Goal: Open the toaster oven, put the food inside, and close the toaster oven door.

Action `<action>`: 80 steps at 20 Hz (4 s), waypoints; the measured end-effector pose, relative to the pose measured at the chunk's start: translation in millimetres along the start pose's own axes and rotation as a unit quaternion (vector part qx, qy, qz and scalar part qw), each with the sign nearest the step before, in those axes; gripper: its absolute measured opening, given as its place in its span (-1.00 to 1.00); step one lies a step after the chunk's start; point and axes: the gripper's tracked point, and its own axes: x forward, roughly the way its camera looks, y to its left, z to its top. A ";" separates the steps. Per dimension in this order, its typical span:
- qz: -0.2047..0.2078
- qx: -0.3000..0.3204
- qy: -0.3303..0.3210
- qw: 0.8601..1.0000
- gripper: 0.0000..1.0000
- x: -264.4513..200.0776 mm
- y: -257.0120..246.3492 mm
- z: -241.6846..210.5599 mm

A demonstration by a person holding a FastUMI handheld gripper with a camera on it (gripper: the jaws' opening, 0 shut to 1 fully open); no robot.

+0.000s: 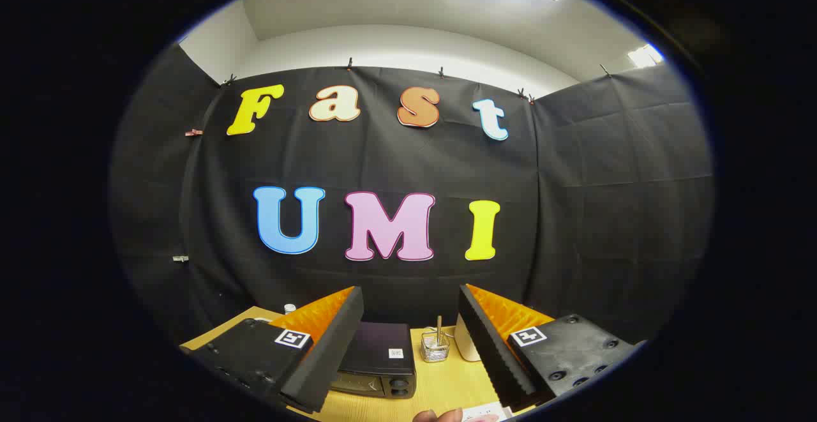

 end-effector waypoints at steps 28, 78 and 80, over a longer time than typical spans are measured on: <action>0.054 0.028 0.060 0.996 0.96 17.0 113.3 -77.9; 0.023 -0.002 0.448 0.894 1.00 -107.9 162.8 -393.7; 0.020 -0.004 0.461 0.887 1.00 -117.8 154.7 -401.0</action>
